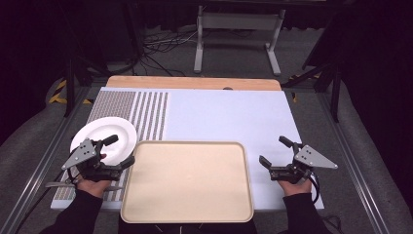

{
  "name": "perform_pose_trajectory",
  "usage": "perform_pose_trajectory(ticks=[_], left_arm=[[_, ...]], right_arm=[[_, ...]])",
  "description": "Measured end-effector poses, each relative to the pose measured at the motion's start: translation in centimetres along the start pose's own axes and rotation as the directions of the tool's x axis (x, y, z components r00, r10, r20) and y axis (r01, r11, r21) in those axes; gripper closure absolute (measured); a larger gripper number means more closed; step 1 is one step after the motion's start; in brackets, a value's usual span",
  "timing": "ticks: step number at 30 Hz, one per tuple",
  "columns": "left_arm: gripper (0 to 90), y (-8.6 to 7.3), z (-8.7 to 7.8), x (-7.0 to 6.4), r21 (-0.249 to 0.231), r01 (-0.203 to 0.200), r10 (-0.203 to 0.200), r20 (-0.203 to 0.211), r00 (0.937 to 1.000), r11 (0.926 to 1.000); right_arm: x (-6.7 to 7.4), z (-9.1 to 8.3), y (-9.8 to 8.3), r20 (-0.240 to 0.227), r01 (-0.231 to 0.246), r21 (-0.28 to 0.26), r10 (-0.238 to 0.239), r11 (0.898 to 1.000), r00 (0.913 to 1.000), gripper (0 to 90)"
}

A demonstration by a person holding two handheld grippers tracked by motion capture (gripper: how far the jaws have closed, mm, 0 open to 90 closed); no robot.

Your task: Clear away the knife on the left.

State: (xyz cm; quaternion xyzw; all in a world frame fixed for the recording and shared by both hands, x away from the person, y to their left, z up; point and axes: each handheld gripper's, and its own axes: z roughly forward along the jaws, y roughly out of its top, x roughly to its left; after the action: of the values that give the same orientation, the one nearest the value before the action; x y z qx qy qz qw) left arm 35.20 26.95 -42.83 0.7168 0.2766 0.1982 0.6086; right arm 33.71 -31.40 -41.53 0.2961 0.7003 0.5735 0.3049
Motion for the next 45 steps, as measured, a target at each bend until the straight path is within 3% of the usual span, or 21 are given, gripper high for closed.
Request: perform_pose_trajectory(ticks=[7,17,21,26,29,35,40,41,42,45], left_arm=[[1.0,0.0,0.0,0.1,0.004,0.014,-0.014,0.005,0.9999,0.9999],[1.1,0.1,0.1,0.1,0.027,0.002,-0.003,0.016,0.9999,0.9996],[2.3,0.5,-0.1,0.1,0.022,0.000,-0.001,0.026,0.9997,0.9998],[2.4,1.4,-0.5,0.1,0.056,-0.020,0.018,0.047,0.9988,0.9982],[1.7,1.5,-1.0,0.3,0.079,-0.025,0.020,0.057,0.9982,0.9966],[2.0,2.3,-2.8,0.9,0.152,-0.066,0.060,0.046,0.9971,0.9861],[5.9,3.4,-4.5,1.5,0.229,-0.121,0.111,0.058,0.9922,0.9659],[6.2,3.4,-4.5,1.5,0.229,-0.121,0.111,0.058,0.9922,0.9659],[6.3,3.6,-5.0,1.8,0.251,-0.128,0.116,0.063,0.9913,0.9595],[6.3,3.7,-5.5,2.1,0.278,-0.132,0.120,0.059,0.9910,0.9515]], right_arm=[[-0.1,0.0,0.0,-0.007,-0.002,-0.004,0.002,1.000,1.0000,2.2],[0.0,-0.1,0.1,-0.016,-0.002,0.000,0.002,1.000,0.9999,2.6],[-0.2,-0.2,-0.1,-0.018,-0.047,-0.026,0.047,0.999,0.9988,0.2],[-0.3,-0.2,-0.1,-0.038,-0.041,-0.011,0.041,0.999,0.9985,0.8],[-0.2,0.0,0.0,-0.057,-0.014,0.010,0.014,1.000,0.9983,2.2],[0.0,0.4,0.1,-0.070,0.011,0.037,-0.009,0.999,0.9975,2.7],[0.0,0.4,-0.1,-0.065,-0.012,0.037,0.015,0.999,0.9978,2.1],[0.0,0.4,-0.1,-0.065,-0.012,0.037,0.015,0.999,0.9978,2.1],[0.0,0.4,-0.1,-0.058,-0.019,0.036,0.021,0.999,0.9981,1.5],[0.0,0.5,-0.2,-0.057,-0.017,0.039,0.019,0.999,0.9982,1.5]])
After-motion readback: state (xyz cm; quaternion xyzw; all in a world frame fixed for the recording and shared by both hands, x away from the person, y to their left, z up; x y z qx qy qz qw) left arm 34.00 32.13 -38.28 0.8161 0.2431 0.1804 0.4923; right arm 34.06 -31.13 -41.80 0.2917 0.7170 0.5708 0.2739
